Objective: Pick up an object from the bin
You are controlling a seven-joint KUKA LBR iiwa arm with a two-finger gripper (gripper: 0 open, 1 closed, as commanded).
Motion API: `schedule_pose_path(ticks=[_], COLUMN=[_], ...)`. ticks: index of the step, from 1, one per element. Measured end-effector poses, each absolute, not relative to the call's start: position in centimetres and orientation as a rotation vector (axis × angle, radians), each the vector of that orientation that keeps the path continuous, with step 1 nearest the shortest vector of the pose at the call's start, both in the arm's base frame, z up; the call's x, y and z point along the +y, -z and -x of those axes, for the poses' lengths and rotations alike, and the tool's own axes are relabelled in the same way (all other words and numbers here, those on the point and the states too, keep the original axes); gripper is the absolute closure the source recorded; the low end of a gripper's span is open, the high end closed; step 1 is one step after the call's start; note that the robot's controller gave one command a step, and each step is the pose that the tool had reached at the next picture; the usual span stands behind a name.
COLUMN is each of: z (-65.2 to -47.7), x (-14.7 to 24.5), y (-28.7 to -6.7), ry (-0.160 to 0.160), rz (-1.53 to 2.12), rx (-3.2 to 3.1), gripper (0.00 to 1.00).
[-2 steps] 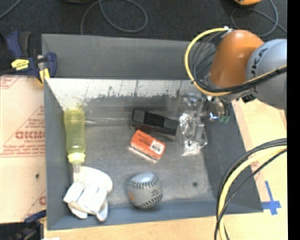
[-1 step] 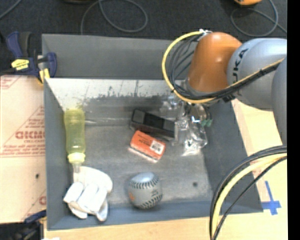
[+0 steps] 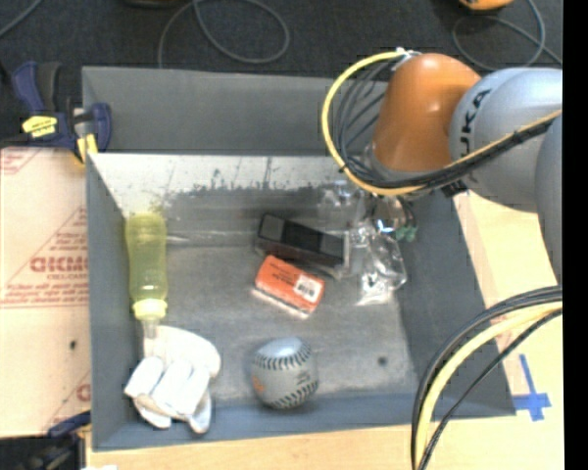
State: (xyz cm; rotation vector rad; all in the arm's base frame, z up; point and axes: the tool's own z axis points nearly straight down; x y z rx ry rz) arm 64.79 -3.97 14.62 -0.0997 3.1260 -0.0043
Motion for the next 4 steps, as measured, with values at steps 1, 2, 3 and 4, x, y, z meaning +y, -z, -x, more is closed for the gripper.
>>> schedule_pose_path(ticks=[1,2,3,4], z=[-64.2,-63.84,-63.84,-63.86], x=[-2.97,-2.22,-2.13,-2.18], y=[-8.17,-7.39,-7.65,-7.76], ry=[0.003,0.009,0.01,0.01], rz=[0.015,-0.373,-0.383,-0.382], rx=[3.123,3.098,3.095,3.094], gripper=[0.0,1.0,1.0,1.0])
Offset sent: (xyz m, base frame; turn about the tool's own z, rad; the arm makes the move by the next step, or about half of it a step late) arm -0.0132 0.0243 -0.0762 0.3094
